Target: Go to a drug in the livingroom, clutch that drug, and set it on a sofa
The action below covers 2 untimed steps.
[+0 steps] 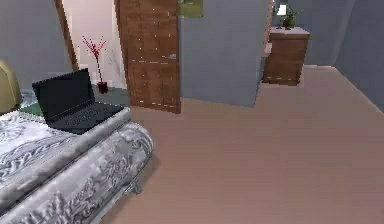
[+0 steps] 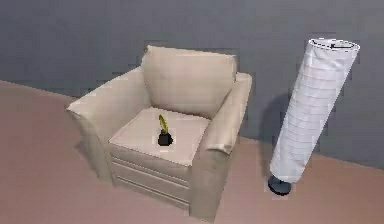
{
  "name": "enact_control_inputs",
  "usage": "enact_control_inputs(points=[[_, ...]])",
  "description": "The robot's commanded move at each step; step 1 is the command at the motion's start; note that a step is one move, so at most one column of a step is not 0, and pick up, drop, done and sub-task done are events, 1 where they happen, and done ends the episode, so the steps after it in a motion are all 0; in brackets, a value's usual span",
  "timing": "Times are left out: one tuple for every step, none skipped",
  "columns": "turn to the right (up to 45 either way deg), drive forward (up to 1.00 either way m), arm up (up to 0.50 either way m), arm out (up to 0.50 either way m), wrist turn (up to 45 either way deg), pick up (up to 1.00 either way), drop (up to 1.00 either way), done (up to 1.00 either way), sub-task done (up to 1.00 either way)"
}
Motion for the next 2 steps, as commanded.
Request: enact_control_inputs(points=[[0.0, 1.0, 0.0, 0.0, 0.0, 0.0, 0.0, 0.0, 0.0], [6.0, 0.0, 0.0, 0.0, 0.0, 0.0, 0.0, 0.0, 0.0]])
